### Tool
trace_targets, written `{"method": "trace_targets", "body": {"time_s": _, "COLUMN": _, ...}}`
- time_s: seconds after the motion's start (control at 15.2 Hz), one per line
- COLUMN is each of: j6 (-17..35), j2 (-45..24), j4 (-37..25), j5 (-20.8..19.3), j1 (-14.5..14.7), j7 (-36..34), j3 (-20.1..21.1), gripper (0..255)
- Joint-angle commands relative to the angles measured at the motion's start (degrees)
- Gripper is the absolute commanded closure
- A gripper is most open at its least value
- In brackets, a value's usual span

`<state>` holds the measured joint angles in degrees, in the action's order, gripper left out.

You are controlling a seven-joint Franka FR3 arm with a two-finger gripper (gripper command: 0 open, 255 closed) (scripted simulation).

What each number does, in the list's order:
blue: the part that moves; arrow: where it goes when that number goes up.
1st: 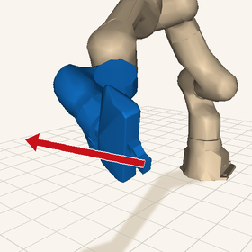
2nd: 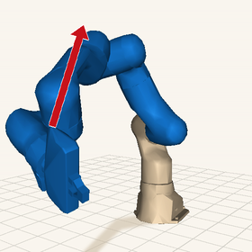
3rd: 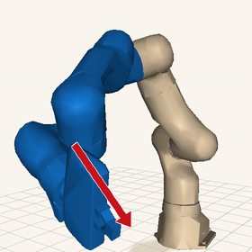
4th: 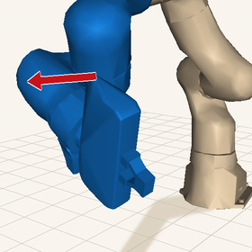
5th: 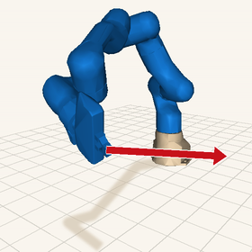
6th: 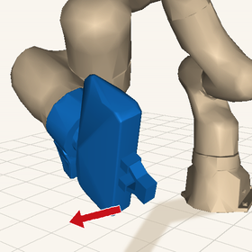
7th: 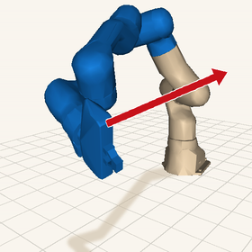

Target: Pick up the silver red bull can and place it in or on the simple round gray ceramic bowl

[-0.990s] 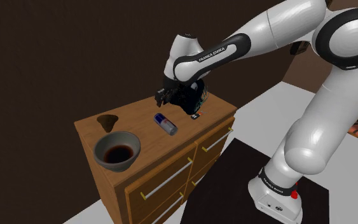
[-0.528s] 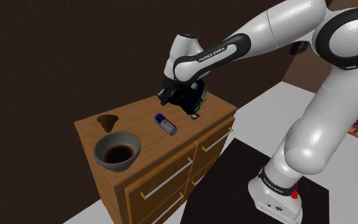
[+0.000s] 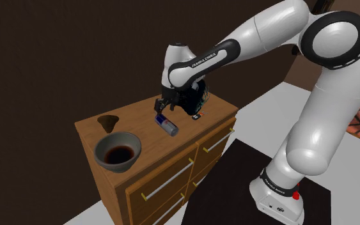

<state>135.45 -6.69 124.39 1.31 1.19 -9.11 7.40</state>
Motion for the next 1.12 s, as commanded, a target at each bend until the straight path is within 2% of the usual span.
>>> {"method": "trace_targets", "body": {"time_s": 0.0, "j6": -3.7, "j2": -3.2, "j4": -1.7, "j5": 0.2, "j1": 0.2, "j7": -1.5, "j3": 0.0, "gripper": 0}}
{"method": "trace_targets", "body": {"time_s": 0.07, "j6": -4.2, "j2": -3.6, "j4": -1.9, "j5": 0.2, "j1": 0.2, "j7": -1.7, "j3": 0.0, "gripper": 0}}
{"method": "trace_targets", "body": {"time_s": 0.53, "j6": 1.2, "j2": -7.3, "j4": -0.3, "j5": -0.3, "j1": 0.5, "j7": -2.1, "j3": -0.1, "gripper": 0}}
{"method": "trace_targets", "body": {"time_s": 1.06, "j6": 1.1, "j2": -7.3, "j4": -0.4, "j5": -0.3, "j1": 0.5, "j7": -2.1, "j3": -0.1, "gripper": 0}}
